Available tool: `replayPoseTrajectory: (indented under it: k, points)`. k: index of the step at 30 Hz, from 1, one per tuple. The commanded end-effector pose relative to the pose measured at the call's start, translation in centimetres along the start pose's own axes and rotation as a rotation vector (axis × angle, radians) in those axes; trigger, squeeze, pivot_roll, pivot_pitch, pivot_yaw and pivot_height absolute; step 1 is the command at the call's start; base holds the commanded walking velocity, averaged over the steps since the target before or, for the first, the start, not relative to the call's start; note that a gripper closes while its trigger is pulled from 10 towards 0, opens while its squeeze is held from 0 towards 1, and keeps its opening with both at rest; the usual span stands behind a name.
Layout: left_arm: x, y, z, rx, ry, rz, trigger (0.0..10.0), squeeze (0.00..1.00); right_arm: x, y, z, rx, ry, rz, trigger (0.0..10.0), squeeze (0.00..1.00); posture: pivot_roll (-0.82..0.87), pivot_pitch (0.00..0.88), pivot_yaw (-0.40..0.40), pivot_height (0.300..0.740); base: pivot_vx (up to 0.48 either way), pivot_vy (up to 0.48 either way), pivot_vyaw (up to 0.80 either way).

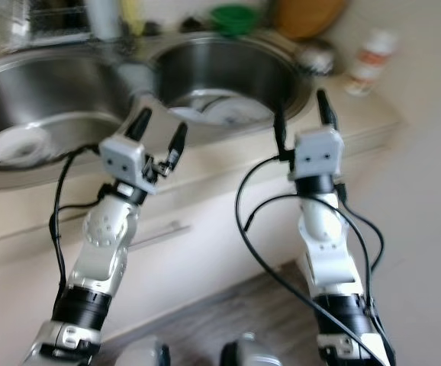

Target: Kitchen organization

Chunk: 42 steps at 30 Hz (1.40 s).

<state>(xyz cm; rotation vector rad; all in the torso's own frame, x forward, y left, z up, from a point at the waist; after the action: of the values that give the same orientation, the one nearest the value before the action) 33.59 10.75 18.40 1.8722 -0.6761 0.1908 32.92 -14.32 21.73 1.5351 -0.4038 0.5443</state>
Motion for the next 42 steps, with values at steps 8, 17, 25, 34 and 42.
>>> replayPoseTrajectory:
  k: [8, 17, 25, 34, 42]
  points:
    - [0.4, 0.66, 0.0, -0.012, -0.007, 0.029, 10.0, 0.0, 0.24, 0.58, -0.29, 0.007, 0.013, 0.028, 10.0, 0.0, 0.16, 0.0, -0.048, 0.74, 0.0, 0.218, -0.8]
    - [0.35, 0.93, -0.03, -0.005, -0.008, 0.047, 10.0, 0.0, 0.21, 0.47, -0.28, 0.005, 0.01, 0.026, 10.0, 0.0, 0.16, 0.0, -0.047, 0.74, 0.0, 0.159, -0.8]
    - [0.32, 0.84, 0.1, 0.008, -0.019, 0.042, 10.0, 0.0, 0.13, 0.29, -0.24, -0.007, 0.009, 0.018, 10.0, 0.0, 0.16, 0.0, -0.046, 0.74, 0.0, -0.096, -0.8]
    - [0.31, 0.79, -0.05, -0.039, -0.005, 0.041, 10.0, 0.0, 0.15, 0.22, -0.14, -0.009, 0.005, 0.016, 10.0, 0.0, 0.16, 0.0, -0.047, 0.74, 0.0, 0.0, -0.8]
    - [0.21, 0.9, 0.38, 0.004, -0.032, 0.048, 10.0, 0.0, 0.21, 0.18, -0.18, -0.013, 0.007, 0.014, 10.0, 0.0, 0.16, 0.0, -0.049, 0.74, 0.0, 0.236, -0.8]
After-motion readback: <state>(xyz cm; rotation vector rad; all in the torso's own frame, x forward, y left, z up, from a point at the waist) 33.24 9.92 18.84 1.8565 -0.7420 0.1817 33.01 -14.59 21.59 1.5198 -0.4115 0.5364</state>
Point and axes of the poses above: a point about 5 cm out from each wrist's last joint towards the gripper, its own x axis pointing out of the wrist towards the gripper, its own y axis along the axis of the wrist's last joint, z = x × y, the point moved 4 cm from there along x, pointing out of the wrist towards the gripper, and after that the axes turned 13 degrees about x, right-handed, at the moved point
